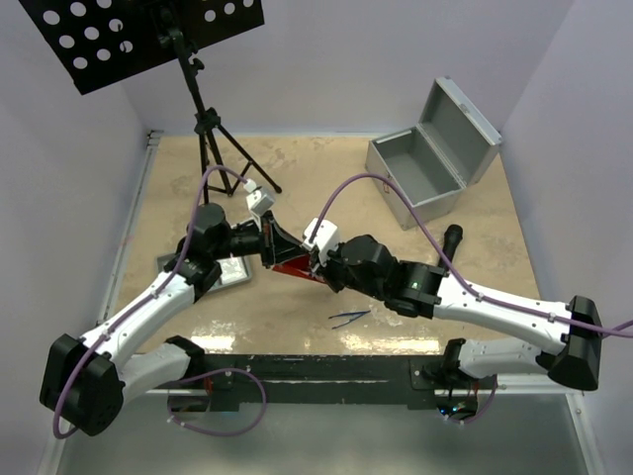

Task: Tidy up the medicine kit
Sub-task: Place the medical item at the medicine pouch, then adjust the medical item in the medicine pouch.

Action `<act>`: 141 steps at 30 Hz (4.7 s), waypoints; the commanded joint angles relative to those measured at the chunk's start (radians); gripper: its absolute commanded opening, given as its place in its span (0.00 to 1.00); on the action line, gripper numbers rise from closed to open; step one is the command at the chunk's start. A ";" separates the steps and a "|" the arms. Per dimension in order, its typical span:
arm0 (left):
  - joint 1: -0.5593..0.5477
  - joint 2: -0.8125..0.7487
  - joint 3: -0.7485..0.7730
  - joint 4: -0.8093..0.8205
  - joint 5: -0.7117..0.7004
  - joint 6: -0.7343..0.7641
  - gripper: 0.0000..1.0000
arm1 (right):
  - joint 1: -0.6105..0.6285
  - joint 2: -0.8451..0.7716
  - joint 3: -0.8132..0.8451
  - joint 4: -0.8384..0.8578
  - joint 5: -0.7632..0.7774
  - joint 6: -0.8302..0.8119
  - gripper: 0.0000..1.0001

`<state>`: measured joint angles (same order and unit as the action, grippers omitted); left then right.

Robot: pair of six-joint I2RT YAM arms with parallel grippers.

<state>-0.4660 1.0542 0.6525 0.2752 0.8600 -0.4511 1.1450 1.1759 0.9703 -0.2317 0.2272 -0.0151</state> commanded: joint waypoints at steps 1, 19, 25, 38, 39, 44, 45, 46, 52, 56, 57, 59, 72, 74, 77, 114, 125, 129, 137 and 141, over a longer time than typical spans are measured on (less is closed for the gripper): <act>-0.003 -0.016 0.012 0.050 0.031 0.043 0.00 | 0.005 -0.035 0.048 0.013 -0.078 -0.038 0.00; -0.003 0.081 0.041 -0.033 0.073 0.106 0.00 | 0.007 0.002 0.226 -0.244 -0.072 -0.174 0.00; -0.003 0.067 0.041 -0.008 0.083 0.092 0.00 | 0.012 -0.024 0.194 -0.244 -0.054 -0.178 0.00; -0.003 0.055 0.107 -0.002 0.112 0.055 0.00 | 0.070 -0.039 0.131 -0.238 -0.028 -0.204 0.00; -0.003 0.056 0.114 -0.004 0.117 0.054 0.00 | 0.071 -0.039 0.128 -0.238 -0.013 -0.204 0.00; -0.003 0.058 0.122 -0.001 0.154 0.037 0.00 | 0.079 -0.038 0.128 -0.233 0.026 -0.207 0.00; -0.003 0.058 0.122 -0.007 0.158 0.038 0.00 | 0.079 -0.038 0.133 -0.233 0.041 -0.207 0.00; -0.003 0.058 0.121 -0.017 0.162 0.046 0.00 | 0.079 -0.041 0.139 -0.235 0.050 -0.212 0.00; -0.003 0.078 0.133 -0.143 0.151 0.130 0.00 | 0.091 -0.021 0.180 -0.271 0.067 -0.221 0.00; -0.003 0.086 0.139 -0.143 0.148 0.127 0.00 | 0.116 -0.002 0.188 -0.293 0.077 -0.227 0.00; -0.003 0.089 0.144 -0.145 0.151 0.127 0.00 | 0.125 0.004 0.183 -0.294 0.084 -0.230 0.00; -0.005 0.102 0.151 -0.152 0.155 0.129 0.00 | 0.156 0.010 0.171 -0.294 0.139 -0.235 0.00; -0.011 0.156 0.148 -0.203 0.152 0.167 0.00 | 0.177 0.002 0.272 -0.350 0.166 -0.261 0.00; -0.013 0.158 0.157 -0.205 0.157 0.167 0.00 | 0.179 0.001 0.259 -0.339 0.158 -0.263 0.00; -0.014 0.155 0.167 -0.215 0.163 0.166 0.00 | 0.177 0.002 0.236 -0.330 0.156 -0.264 0.00; -0.031 0.052 0.168 -0.156 0.208 0.081 0.00 | 0.219 0.136 0.286 -0.313 0.326 -0.207 0.27; -0.031 0.059 0.150 -0.174 0.142 0.094 0.00 | 0.220 0.087 0.320 -0.337 0.354 -0.160 0.38; -0.030 0.064 0.144 -0.151 0.131 0.074 0.00 | 0.219 0.041 0.311 -0.325 0.307 -0.143 0.35; -0.030 0.056 0.141 -0.079 0.142 0.012 0.00 | 0.219 0.042 0.240 -0.275 0.278 -0.102 0.05; -0.031 0.043 0.147 -0.056 0.140 -0.014 0.00 | 0.217 0.062 0.206 -0.250 0.250 -0.086 0.01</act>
<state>-0.4923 1.1217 0.7921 0.1360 0.9913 -0.4225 1.3613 1.2182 1.2076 -0.5346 0.5129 -0.1413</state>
